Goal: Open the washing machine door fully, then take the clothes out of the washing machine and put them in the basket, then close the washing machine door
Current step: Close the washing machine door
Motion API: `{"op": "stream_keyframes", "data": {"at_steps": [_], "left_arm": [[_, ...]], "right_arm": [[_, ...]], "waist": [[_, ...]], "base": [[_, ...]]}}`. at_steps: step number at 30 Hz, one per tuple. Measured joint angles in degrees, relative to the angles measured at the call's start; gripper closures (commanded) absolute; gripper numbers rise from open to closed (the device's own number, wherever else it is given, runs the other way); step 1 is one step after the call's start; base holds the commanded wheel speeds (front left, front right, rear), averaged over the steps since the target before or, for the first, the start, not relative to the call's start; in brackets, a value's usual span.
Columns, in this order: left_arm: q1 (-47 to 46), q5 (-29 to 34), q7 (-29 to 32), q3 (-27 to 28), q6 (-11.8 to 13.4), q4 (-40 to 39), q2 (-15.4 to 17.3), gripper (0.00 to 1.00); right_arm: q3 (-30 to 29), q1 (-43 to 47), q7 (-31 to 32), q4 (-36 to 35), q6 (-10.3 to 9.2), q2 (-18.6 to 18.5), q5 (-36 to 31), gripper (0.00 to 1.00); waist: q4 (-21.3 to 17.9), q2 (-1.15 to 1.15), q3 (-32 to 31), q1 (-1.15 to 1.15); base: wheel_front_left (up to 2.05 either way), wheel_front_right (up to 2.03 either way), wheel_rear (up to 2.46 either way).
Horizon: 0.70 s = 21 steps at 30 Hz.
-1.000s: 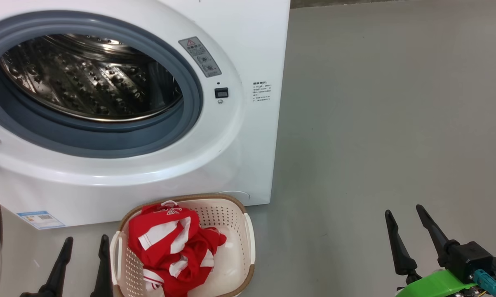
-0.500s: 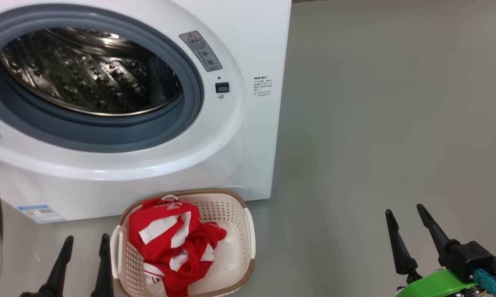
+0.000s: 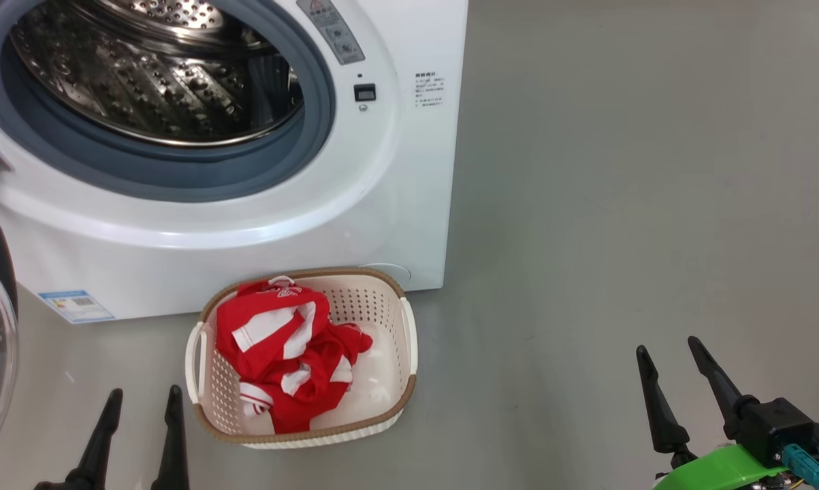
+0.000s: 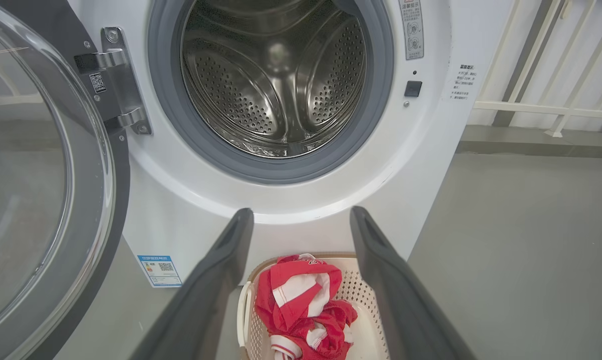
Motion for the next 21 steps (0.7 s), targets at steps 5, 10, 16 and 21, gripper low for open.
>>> {"op": "stream_keyframes", "data": {"at_steps": [5,10,16,21], "left_arm": [[0.0,0.0,0.0,0.0,0.0,0.3,0.0,0.00],[-0.1,0.0,0.0,-0.1,0.0,0.3,-0.1,0.00],[-0.2,0.0,0.0,-0.1,0.0,0.3,-0.1,0.00],[-0.2,-0.1,0.0,-0.4,0.0,0.6,-0.1,0.00]], "right_arm": [[0.0,0.0,0.0,0.0,0.00,0.0,0.0,0.00],[0.0,0.0,0.0,0.0,0.00,0.0,0.0,0.00],[0.0,0.0,0.0,0.0,0.00,0.0,0.0,0.00],[0.0,0.0,0.0,0.1,0.00,0.0,0.0,0.00]], "waist": [[0.1,0.00,0.3,0.00],[0.3,0.00,0.4,0.00],[0.5,0.00,0.3,0.00],[1.3,0.00,0.4,0.00]], "base": [[-0.34,0.34,0.00],[0.00,0.00,0.00],[0.00,0.00,0.00],[0.00,0.00,0.00]]}}
